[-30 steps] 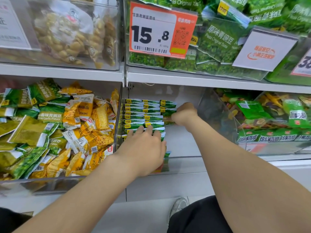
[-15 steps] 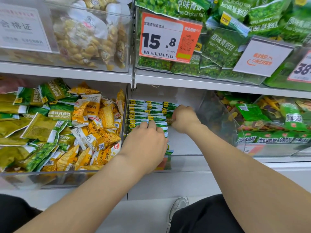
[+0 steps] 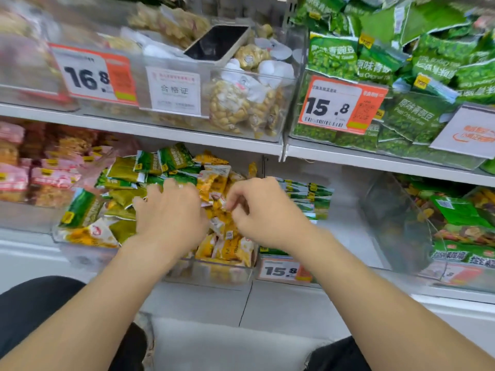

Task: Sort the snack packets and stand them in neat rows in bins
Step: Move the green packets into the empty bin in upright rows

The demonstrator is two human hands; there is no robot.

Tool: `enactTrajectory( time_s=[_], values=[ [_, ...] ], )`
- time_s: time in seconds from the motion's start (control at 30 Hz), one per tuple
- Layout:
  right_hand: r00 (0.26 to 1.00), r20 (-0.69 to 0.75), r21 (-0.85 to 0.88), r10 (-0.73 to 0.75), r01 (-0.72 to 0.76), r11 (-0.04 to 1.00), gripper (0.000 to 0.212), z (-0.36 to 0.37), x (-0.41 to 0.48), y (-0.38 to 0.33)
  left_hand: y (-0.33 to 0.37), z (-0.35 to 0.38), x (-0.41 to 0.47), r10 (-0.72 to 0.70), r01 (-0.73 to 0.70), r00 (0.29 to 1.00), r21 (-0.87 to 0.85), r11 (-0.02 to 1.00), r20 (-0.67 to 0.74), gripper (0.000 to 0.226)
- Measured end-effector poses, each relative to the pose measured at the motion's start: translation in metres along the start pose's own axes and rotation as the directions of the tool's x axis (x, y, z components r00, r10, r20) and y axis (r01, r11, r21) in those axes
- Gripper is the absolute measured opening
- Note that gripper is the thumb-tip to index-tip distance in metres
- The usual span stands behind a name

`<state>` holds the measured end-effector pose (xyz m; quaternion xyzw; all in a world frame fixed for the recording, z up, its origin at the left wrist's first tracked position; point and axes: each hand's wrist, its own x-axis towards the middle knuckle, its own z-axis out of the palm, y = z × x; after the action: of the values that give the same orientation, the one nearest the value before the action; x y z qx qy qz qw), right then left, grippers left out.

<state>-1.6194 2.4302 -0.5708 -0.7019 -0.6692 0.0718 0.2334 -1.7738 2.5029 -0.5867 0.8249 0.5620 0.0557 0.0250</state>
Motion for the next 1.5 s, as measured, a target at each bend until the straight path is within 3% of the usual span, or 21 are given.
enactTrajectory(
  time_s=[0.1,0.3,0.4,0.57,0.8,1.0,1.2,1.27,1.4,1.5],
  values=[
    [0.998,0.041,-0.004,-0.044,0.044,0.999,0.027,0.02,0.011,-0.015,-0.026,-0.004,0.009,-0.064,0.064,0.997,0.006,0.998,0.042,0.028],
    [0.957,0.244,0.078,-0.158,0.143,0.987,0.018,0.059,0.034,-0.036,-0.064,-0.007,0.022,-0.072,0.073,0.99,-0.002,0.997,0.122,0.036],
    [0.953,0.265,0.012,-0.148,0.15,0.989,0.04,0.083,0.043,-0.045,-0.079,-0.008,0.025,-0.048,0.055,0.997,-0.117,0.992,0.065,0.034],
    [0.973,0.231,0.0,-0.016,0.016,1.0,0.06,0.104,0.053,-0.06,-0.093,-0.005,0.032,-0.016,0.018,1.0,-0.116,0.993,0.021,0.04],
    [0.954,0.216,0.194,0.207,-0.25,0.949,0.037,0.092,0.06,-0.055,-0.099,0.003,0.043,0.014,-0.01,0.999,-0.101,0.995,0.033,0.038],
    [0.955,0.167,0.285,0.246,-0.285,0.915,0.041,0.057,0.05,-0.045,-0.078,0.007,0.047,0.14,-0.144,0.99,-0.163,0.976,-0.034,0.034],
    [0.955,0.021,0.442,0.295,-0.274,0.854,0.027,0.038,0.04,-0.027,-0.069,0.013,0.045,0.204,-0.187,0.976,-0.206,0.961,0.069,0.041],
    [0.955,0.032,0.454,0.294,-0.276,0.847,0.02,0.035,0.036,-0.022,-0.067,0.013,0.043,0.198,-0.174,0.976,-0.221,0.959,0.087,0.043],
    [0.956,0.044,0.474,0.288,-0.274,0.837,0.054,0.026,0.027,-0.018,-0.063,0.01,0.039,0.136,-0.109,0.988,-0.287,0.952,0.075,0.05],
    [0.952,0.025,0.523,0.305,-0.273,0.807,0.036,0.018,0.022,-0.016,-0.06,0.005,0.034,0.126,-0.105,0.991,-0.342,0.934,0.039,0.037]
  ],
)
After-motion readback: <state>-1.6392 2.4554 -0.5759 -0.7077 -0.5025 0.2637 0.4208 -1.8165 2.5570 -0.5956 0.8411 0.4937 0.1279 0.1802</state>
